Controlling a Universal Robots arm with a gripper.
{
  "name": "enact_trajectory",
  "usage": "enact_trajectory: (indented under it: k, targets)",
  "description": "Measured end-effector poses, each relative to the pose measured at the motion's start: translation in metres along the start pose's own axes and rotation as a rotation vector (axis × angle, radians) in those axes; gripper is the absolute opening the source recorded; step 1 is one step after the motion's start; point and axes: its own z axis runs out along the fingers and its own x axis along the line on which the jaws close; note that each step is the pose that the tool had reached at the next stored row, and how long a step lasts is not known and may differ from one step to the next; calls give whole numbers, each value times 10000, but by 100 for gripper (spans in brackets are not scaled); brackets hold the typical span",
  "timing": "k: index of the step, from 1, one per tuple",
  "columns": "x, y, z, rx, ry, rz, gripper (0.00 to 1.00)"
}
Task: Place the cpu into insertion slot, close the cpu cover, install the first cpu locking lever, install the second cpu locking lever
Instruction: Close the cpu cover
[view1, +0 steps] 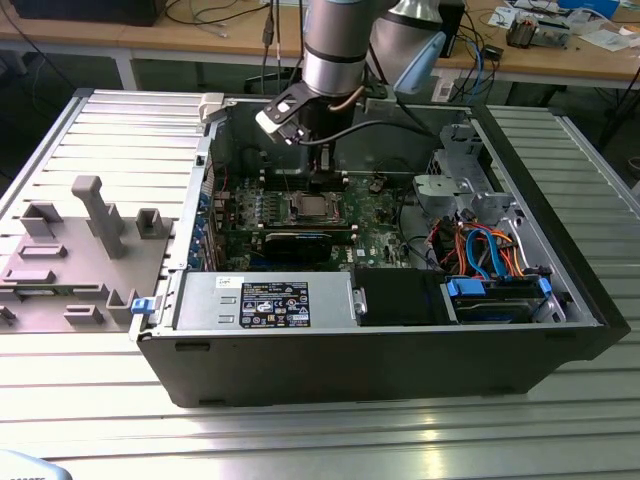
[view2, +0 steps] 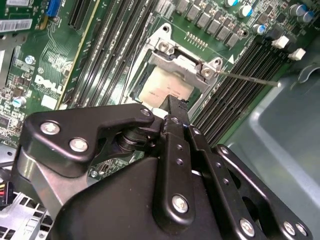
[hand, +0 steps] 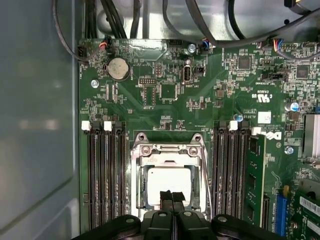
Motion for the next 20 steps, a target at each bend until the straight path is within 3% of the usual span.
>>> enact_trajectory:
  k: [20]
  targets:
    - [4, -131, 154, 0, 0, 0, 11]
